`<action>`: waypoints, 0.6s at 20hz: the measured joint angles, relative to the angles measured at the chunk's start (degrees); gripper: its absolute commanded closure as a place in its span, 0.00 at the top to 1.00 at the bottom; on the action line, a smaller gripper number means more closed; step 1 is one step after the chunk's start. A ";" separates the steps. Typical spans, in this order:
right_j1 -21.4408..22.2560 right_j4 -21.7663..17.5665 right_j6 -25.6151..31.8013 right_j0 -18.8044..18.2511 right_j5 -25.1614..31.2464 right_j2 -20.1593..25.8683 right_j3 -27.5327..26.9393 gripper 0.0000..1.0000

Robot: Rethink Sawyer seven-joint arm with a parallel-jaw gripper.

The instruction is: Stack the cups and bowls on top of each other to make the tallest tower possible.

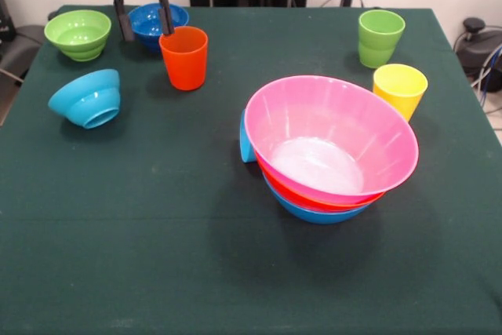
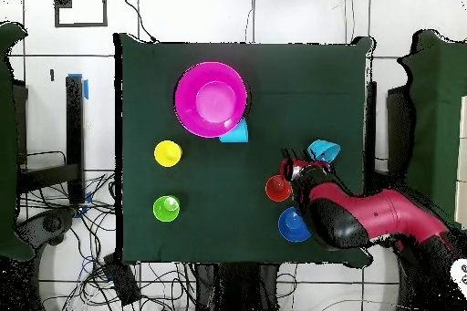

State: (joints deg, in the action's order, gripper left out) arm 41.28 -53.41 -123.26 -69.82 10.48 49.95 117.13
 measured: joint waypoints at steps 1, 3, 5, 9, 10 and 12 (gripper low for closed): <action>0.41 0.05 0.00 -0.16 0.00 0.11 0.41 1.00; 1.23 0.08 0.00 -0.48 0.00 0.25 1.24 1.00; 1.64 0.02 0.00 -0.74 -0.01 0.28 1.81 1.00; -0.22 -0.12 0.00 -3.55 0.00 2.74 2.67 1.00; -0.95 -0.14 0.00 -4.33 0.00 3.43 2.70 1.00; -2.64 -0.20 0.00 -5.92 0.01 4.73 2.69 1.00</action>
State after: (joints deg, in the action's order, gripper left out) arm 38.64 -53.61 -123.26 -75.74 10.49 54.68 119.81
